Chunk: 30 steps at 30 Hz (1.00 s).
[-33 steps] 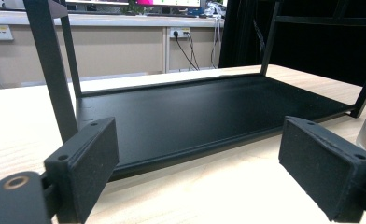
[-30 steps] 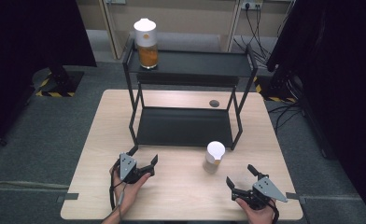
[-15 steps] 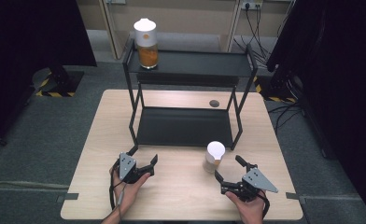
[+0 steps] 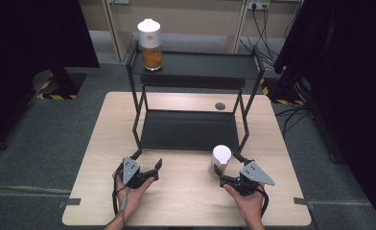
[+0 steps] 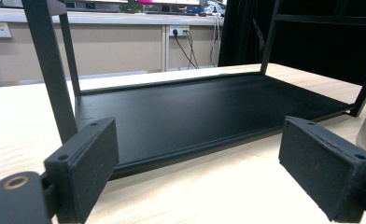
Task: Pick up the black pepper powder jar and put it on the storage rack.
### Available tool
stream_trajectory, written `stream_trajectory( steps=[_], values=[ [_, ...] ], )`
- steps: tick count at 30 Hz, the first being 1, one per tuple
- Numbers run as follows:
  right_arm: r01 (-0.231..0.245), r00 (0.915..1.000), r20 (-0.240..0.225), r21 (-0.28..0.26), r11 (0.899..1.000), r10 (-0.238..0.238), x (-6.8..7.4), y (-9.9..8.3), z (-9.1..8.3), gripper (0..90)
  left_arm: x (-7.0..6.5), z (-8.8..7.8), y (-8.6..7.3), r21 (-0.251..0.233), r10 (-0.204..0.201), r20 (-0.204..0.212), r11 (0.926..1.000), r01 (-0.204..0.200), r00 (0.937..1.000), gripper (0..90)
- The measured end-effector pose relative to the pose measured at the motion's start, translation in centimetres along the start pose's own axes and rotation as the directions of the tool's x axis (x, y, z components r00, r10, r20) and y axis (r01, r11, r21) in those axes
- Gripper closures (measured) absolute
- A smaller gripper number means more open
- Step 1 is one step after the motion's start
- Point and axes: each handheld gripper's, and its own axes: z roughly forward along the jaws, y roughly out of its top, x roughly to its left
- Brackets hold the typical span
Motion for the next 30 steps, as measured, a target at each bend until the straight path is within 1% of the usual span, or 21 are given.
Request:
stream_trajectory(
  steps=[7,15,20,25,30],
  values=[
    [0.002,1.0,0.007,0.017,1.0,-0.002,0.2,0.2,0.8,20.8,0.0,0.0,0.0,0.0,0.0,0.0,1.0,0.0,1.0,11.5],
    [-0.006,0.9998,0.021,0.033,0.999,0.005,0.4,0.3,1.4,22.5,0.0,0.0,0.0,0.001,0.002,0.0,1.0,-0.002,1.0,11.5],
    [-0.001,0.9998,0.021,0.04,0.999,0.0,0.5,0.5,1.8,23.3,0.0,0.0,0.0,0.002,0.001,0.001,1.0,-0.001,1.0,11.5],
    [-0.013,0.9992,0.039,0.048,0.999,0.011,0.8,0.6,2.3,25.5,0.0,0.0,0.0,0.002,0.002,0.004,1.0,-0.002,1.0,11.5],
    [-0.029,0.9976,0.064,0.043,0.999,0.026,1.3,0.5,2.3,30.1,0.1,0.0,0.0,0.002,-0.001,0.004,1.0,0.001,1.0,11.5]
  ],
)
